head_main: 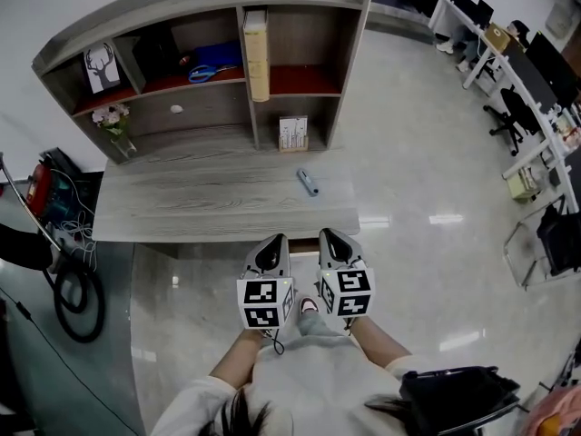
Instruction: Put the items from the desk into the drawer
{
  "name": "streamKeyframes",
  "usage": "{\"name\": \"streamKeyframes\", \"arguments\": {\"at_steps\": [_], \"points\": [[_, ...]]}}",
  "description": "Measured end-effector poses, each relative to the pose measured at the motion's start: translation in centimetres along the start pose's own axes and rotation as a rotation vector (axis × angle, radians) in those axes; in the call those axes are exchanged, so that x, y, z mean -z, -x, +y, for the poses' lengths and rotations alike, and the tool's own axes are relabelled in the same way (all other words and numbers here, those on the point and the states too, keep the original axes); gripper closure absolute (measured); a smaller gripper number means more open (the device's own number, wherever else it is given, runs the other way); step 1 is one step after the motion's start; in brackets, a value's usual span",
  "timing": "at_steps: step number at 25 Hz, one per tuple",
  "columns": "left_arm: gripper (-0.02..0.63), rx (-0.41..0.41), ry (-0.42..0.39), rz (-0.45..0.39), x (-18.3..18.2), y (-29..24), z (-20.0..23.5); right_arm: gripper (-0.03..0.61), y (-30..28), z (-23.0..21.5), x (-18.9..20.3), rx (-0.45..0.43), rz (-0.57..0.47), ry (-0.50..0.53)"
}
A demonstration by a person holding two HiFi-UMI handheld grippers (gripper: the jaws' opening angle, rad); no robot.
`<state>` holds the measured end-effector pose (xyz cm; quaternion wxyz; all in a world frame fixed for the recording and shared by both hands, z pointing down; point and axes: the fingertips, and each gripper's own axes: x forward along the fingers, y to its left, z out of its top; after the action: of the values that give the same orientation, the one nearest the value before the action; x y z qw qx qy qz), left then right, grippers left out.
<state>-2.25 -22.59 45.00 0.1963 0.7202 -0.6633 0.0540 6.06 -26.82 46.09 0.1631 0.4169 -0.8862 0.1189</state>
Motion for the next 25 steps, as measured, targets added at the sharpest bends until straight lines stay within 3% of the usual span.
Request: {"name": "streamKeyframes", "arguments": {"at_steps": [22,25], "points": [[0.615,-0.081,0.036,0.047,1.6,-3.2,1.0,0.575,-5.0,-3.4,0.2,-0.07,0.047,0.004],[0.615,-0.086,0.04,0.063,2.1,-3.9,1.2,0.548,-6.0,-4.0,0.5,-0.073,0.061,-0.006]]}}
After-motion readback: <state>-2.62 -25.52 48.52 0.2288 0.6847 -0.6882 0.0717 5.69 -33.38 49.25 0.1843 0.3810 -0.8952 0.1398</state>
